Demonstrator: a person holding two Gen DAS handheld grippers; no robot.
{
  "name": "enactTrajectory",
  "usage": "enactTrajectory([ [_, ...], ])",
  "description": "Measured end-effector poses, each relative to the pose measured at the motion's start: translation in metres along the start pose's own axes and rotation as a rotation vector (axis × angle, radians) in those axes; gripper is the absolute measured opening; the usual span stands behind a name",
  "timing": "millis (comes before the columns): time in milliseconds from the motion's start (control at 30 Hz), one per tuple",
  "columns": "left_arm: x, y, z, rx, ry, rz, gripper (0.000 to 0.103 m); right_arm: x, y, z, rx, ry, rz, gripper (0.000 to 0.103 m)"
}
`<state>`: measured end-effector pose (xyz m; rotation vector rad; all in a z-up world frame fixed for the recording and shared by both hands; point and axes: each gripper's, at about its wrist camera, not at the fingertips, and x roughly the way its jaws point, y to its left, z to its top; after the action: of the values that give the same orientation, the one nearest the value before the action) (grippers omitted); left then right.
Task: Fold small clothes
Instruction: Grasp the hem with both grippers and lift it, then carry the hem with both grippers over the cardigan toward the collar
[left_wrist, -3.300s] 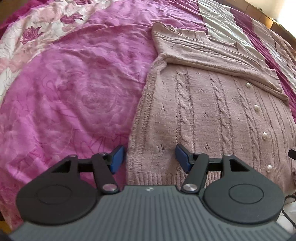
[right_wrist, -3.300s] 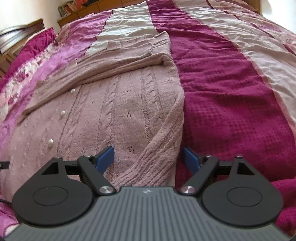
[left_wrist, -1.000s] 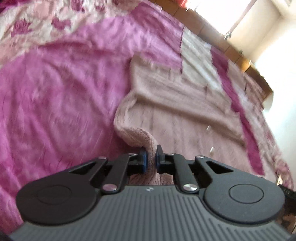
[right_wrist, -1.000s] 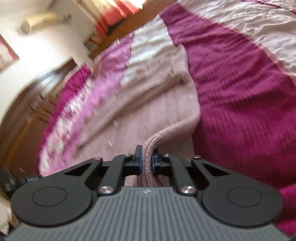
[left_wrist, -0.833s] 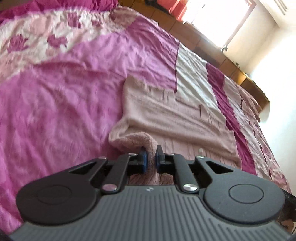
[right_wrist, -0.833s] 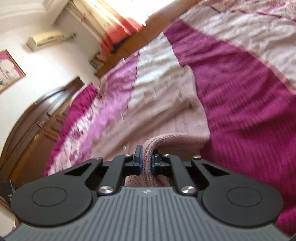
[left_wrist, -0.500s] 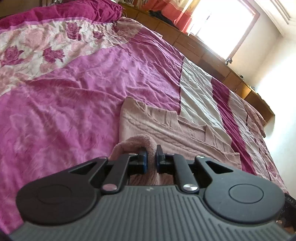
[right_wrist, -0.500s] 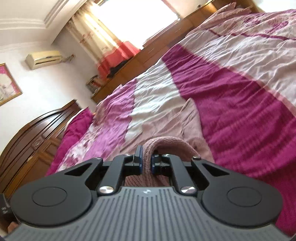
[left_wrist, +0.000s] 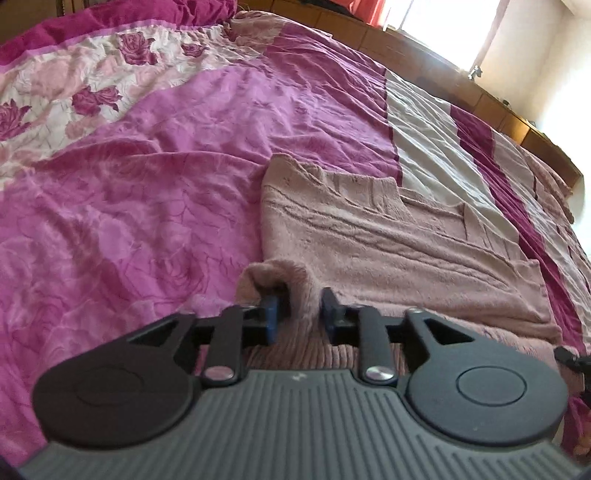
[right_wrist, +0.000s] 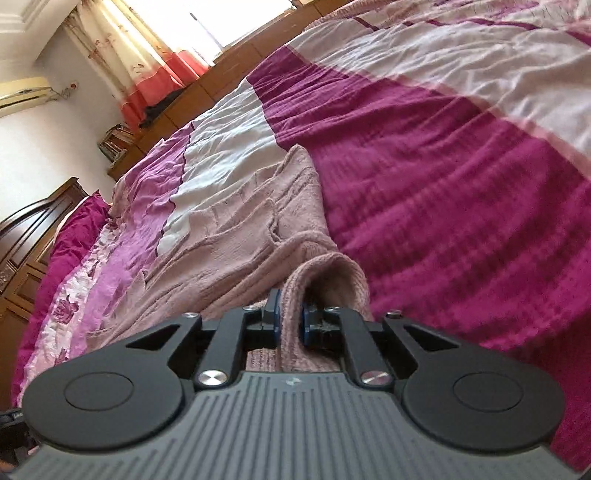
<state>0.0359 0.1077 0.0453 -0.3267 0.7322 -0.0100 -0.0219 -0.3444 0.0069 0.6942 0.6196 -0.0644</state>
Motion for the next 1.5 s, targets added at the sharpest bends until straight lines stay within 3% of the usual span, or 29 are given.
enactTrajectory([
  [100,-0.012,0.0,-0.004,0.008,0.004,-0.014,0.039,-0.007,0.002,-0.001,0.011,0.008,0.011,0.023],
  [333,-0.015,-0.003,-0.019,0.001,0.052,-0.055,0.039,-0.035,0.0,-0.014,0.028,0.018,0.044,0.032],
  [833,0.0,-0.006,-0.026,-0.017,0.106,-0.092,0.039,-0.022,-0.007,-0.022,0.042,0.059,0.044,0.033],
  [1100,0.0,-0.014,-0.028,0.009,0.132,-0.067,0.038,-0.017,-0.009,-0.022,0.049,0.067,0.047,0.032],
  [1233,0.001,-0.015,-0.03,0.003,0.134,-0.063,0.032,-0.016,-0.002,-0.014,0.021,0.104,0.022,0.032],
  [1500,0.0,-0.014,-0.036,0.007,0.143,-0.087,0.029,-0.023,0.006,-0.02,-0.007,0.07,0.002,0.022],
])
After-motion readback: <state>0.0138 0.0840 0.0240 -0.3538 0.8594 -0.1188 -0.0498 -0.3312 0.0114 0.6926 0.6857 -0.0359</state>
